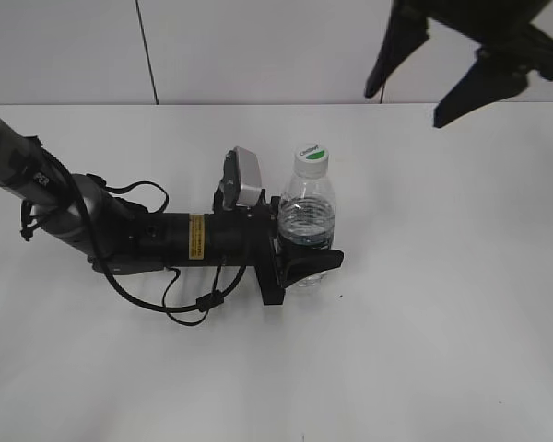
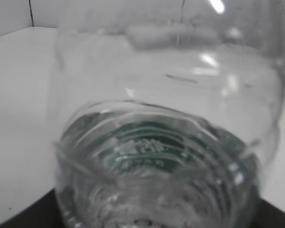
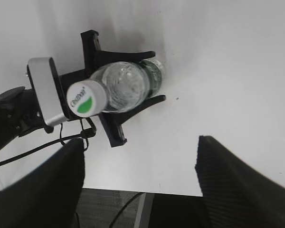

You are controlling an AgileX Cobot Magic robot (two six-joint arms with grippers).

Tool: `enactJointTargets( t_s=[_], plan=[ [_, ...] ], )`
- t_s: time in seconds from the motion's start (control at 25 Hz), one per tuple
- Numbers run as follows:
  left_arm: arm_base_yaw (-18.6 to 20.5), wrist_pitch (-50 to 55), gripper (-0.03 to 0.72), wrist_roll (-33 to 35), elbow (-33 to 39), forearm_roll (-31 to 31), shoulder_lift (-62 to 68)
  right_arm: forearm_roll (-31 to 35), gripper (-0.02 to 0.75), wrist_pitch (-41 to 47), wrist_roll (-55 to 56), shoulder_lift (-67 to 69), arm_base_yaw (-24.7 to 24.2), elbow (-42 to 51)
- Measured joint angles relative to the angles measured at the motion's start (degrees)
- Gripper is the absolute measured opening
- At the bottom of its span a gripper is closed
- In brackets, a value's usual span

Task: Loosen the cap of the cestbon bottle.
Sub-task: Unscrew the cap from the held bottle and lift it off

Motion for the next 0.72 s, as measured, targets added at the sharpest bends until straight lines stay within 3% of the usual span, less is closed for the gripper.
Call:
enactJointTargets(
  t_s=[0.32, 0.72],
  plan=[
    [-0.05, 0.28, 0.402, 0.00, 0.00, 0.00, 0.00, -1.26, 0.545, 0.05, 2.73, 12.39, 6.98, -10.97],
    [-0.05, 0.33, 0.402, 0.00, 0.00, 0.00, 0.00, -2.23, 0.522, 0.05, 2.96, 16.15, 7.81, -12.78]
  ],
)
